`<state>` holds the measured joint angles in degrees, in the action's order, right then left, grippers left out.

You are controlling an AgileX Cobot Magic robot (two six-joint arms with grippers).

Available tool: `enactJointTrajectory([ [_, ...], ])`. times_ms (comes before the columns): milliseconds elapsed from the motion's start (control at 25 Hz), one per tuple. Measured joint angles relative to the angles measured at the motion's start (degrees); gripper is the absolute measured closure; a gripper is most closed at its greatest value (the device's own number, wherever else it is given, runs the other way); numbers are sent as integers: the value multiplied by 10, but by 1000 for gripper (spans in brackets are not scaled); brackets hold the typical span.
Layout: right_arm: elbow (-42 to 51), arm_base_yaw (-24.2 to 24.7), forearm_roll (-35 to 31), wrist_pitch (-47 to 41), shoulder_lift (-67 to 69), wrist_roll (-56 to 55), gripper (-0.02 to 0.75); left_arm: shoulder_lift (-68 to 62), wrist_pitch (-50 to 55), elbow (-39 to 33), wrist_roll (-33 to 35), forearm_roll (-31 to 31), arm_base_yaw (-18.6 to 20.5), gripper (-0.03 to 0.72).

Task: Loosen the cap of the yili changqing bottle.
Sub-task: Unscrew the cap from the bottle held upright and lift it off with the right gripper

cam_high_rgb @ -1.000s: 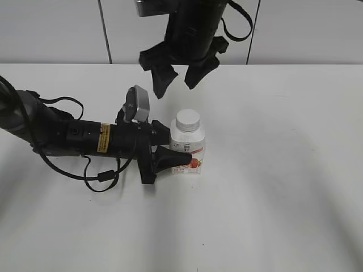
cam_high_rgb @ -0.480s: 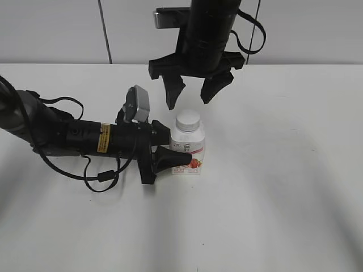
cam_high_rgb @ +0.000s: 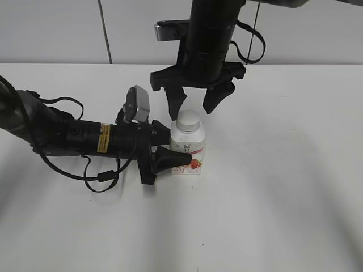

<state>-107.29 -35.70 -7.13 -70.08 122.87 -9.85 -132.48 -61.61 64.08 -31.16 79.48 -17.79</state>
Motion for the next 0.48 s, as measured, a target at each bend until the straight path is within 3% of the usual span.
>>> enactJointTrajectory([
  [320, 0, -1, -2, 0, 0, 0, 173, 0, 0, 0, 0, 0, 0, 323],
  [480, 0, -1, -2, 0, 5, 0, 217, 0, 0, 0, 0, 0, 0, 323],
])
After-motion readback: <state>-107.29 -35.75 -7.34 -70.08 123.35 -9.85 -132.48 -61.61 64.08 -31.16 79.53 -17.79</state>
